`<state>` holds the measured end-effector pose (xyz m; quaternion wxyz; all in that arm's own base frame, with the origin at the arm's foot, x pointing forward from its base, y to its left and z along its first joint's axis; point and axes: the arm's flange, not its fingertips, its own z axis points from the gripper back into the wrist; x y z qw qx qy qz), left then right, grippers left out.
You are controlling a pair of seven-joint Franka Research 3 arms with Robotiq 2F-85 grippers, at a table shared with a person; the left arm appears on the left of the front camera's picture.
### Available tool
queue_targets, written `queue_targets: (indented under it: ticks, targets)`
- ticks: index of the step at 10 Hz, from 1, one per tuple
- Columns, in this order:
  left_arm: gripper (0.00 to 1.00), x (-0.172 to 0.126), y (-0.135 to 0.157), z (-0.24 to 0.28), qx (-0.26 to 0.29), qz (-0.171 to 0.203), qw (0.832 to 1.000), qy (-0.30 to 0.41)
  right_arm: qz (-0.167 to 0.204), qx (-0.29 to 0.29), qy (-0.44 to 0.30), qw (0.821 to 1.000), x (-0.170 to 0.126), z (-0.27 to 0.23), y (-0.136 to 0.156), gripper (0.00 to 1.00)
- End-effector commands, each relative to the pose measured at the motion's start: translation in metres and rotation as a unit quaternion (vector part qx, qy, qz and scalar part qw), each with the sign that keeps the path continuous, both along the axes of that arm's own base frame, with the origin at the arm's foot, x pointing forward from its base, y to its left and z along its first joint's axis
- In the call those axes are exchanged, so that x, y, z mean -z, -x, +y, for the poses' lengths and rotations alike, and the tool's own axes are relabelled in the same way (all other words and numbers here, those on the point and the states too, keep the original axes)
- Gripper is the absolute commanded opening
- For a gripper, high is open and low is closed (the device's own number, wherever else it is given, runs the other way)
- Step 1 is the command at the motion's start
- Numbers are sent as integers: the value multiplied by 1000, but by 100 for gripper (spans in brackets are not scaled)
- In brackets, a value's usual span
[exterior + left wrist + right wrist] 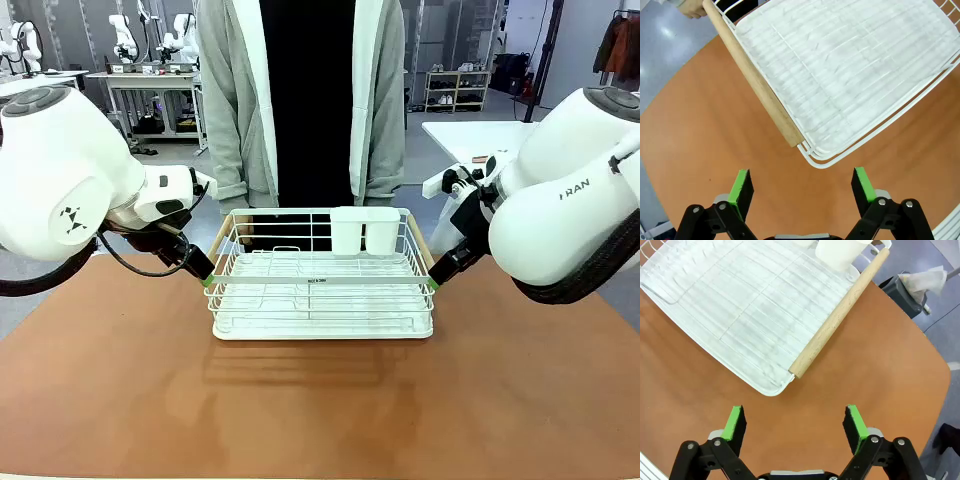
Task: Clean the table.
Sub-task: Pick up the Lint Roller when the human hands it over.
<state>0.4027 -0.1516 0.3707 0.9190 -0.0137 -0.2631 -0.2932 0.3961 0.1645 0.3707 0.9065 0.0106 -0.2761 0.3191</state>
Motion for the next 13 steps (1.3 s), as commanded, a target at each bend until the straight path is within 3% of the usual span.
queue_targets:
  ticks: [1, 10, 11, 12, 13]
  targets:
    - [100, -1, -1, 0, 0, -2, 1000, 1, -1, 0, 0, 1000, -1, 0, 0, 100]
    - [100, 0, 0, 0, 0, 0, 1000, 0, 0, 0, 0, 1000, 0, 0, 0, 100]
    - [100, -33, -7, 4, 13, 22, 999, 41, 36, -29, -67, 997, -39, -8, 1, 100]
    - [100, -78, -17, 23, 5, 54, 989, 139, 97, -44, -137, 985, -81, -29, -3, 100]
    - [100, -118, -20, 58, 6, 118, 968, 222, 161, -55, -208, 963, -116, -61, -8, 100]
